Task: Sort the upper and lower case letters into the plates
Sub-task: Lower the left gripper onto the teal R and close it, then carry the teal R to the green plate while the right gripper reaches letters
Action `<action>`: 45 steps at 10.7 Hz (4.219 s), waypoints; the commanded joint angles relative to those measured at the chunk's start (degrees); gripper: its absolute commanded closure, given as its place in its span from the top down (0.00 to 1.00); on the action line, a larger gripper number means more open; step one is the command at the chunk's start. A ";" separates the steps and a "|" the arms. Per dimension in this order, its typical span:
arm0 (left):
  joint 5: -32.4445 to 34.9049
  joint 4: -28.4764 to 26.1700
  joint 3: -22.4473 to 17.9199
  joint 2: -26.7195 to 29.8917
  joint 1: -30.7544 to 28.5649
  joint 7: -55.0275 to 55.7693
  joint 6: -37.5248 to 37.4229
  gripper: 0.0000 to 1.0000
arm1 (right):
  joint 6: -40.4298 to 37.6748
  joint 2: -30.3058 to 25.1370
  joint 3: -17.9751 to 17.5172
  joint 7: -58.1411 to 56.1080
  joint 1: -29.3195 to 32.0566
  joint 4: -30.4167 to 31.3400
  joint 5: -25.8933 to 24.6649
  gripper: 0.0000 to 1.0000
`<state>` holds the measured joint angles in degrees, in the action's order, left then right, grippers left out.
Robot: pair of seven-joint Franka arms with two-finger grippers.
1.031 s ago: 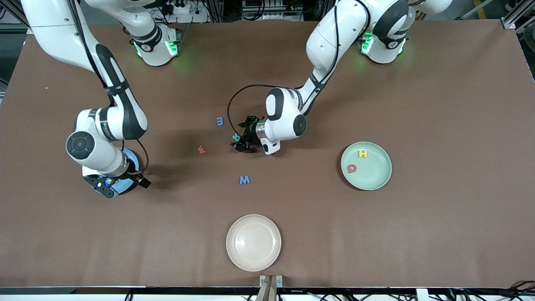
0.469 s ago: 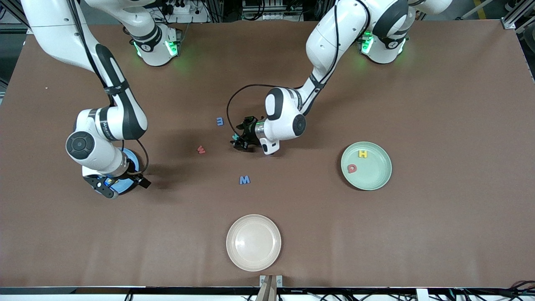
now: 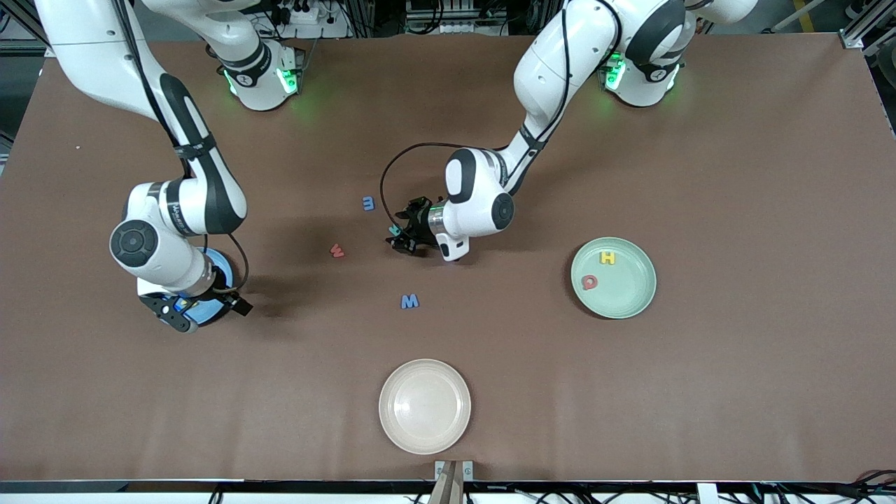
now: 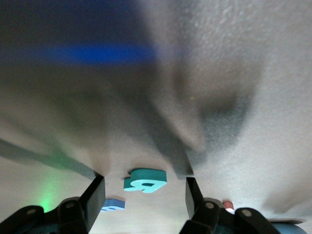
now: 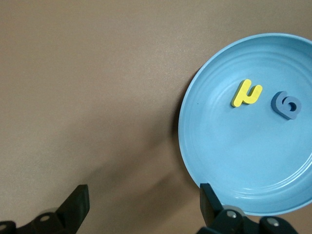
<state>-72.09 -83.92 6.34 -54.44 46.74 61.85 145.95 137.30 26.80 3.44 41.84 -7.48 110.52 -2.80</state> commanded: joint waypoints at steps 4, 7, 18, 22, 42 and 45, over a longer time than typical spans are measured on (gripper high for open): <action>3.54 -0.10 -0.37 -0.58 -0.69 -0.06 0.03 0.48 | -0.28 0.01 -0.01 0.79 0.01 -0.75 -0.36 1.00; 3.63 -0.02 -0.46 -0.58 -0.51 -0.23 0.03 0.30 | -0.28 0.01 -0.01 0.79 0.01 -0.84 -0.45 1.00; 10.21 -1.16 -4.66 8.37 -3.67 6.88 -18.22 0.28 | -0.28 0.01 -0.01 0.70 -0.77 -1.01 -0.45 1.00; 10.57 -10.19 -12.56 17.15 -5.51 -3.18 -29.81 0.28 | -0.19 -0.34 -2.02 -10.94 -3.77 -0.40 -0.36 1.00; 36.94 -8.64 -31.48 12.61 -20.45 -51.90 -47.87 0.30 | 17.92 -4.04 -5.28 -35.69 -15.63 19.91 -0.63 1.00; 36.68 -5.11 -31.31 9.09 -22.39 -54.46 -47.61 0.31 | 17.92 -3.95 -5.28 -35.69 -16.25 19.91 -0.63 1.00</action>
<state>-36.02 -92.00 -24.65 -42.90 24.85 8.90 99.03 154.62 24.56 -1.89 6.45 -23.30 128.63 -3.19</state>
